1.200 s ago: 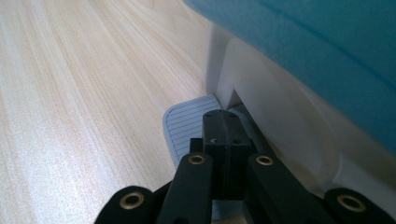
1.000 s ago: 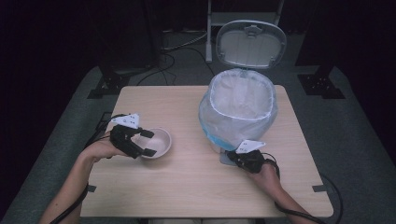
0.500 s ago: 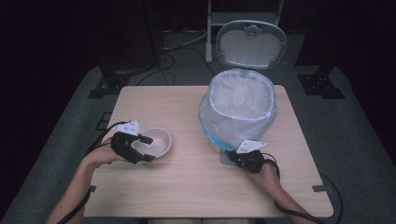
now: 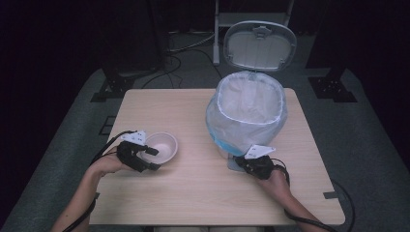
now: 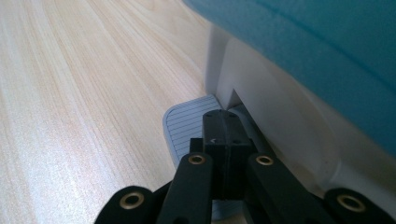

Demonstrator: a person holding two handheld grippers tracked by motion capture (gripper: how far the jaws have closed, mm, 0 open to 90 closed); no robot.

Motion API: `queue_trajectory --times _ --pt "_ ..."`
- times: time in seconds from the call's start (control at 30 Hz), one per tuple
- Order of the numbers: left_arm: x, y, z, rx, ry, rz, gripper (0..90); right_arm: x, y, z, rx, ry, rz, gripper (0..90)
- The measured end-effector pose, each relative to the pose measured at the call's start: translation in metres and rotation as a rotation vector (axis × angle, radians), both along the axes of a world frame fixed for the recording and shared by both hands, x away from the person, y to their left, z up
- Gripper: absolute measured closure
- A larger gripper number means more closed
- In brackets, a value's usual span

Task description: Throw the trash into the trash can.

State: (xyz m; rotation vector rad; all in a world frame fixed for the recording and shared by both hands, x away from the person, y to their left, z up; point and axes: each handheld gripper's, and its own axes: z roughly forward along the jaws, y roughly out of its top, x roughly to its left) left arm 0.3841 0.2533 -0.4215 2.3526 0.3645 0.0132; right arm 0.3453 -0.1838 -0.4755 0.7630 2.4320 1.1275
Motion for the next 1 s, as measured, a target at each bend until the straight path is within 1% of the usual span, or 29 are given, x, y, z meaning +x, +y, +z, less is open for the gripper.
queue_trajectory --times 0.13,0.27,0.33,0.37,0.43,0.53,0.57,0.7,0.77,0.87,1.0 --pt "0.001 -0.002 -0.005 0.013 0.006 -0.018 38.3 0.000 0.000 0.000 0.000 0.000 -0.001 90.0" --pt "0.002 -0.003 -0.009 0.033 0.007 -0.019 41.7 0.000 0.000 0.000 0.000 0.000 0.000 90.0" --pt "0.002 -0.003 -0.010 0.044 -0.002 -0.018 43.4 0.000 0.000 0.000 0.001 0.000 0.001 90.0" --pt "0.002 -0.003 -0.011 0.047 -0.002 -0.020 46.0 0.000 0.000 0.000 0.001 0.000 0.001 90.0" --pt "0.002 -0.004 -0.012 0.056 -0.008 -0.027 48.2 0.000 0.000 0.000 0.002 0.000 0.001 90.0" --pt "0.002 -0.006 -0.015 0.078 -0.009 -0.032 50.7 0.000 0.000 0.000 0.002 0.000 0.001 90.0" --pt "0.002 -0.006 -0.016 0.082 -0.009 -0.031 53.1 0.000 0.000 0.000 0.002 0.000 0.000 90.0" --pt "0.004 -0.007 -0.017 0.086 -0.010 -0.034 56.6 0.000 0.000 0.000 0.002 0.000 0.001 90.0" --pt "0.004 -0.008 -0.018 0.093 -0.015 -0.035 60.5 0.000 0.000 0.000 0.002 -0.001 0.002 90.0" --pt "0.004 -0.008 -0.019 0.119 -0.029 -0.034 64.4 0.000 0.000 0.000 0.001 -0.001 0.003 90.0" --pt "0.003 -0.009 -0.017 0.112 -0.040 -0.033 68.9 0.000 0.000 0.000 0.002 -0.001 0.001 90.0"
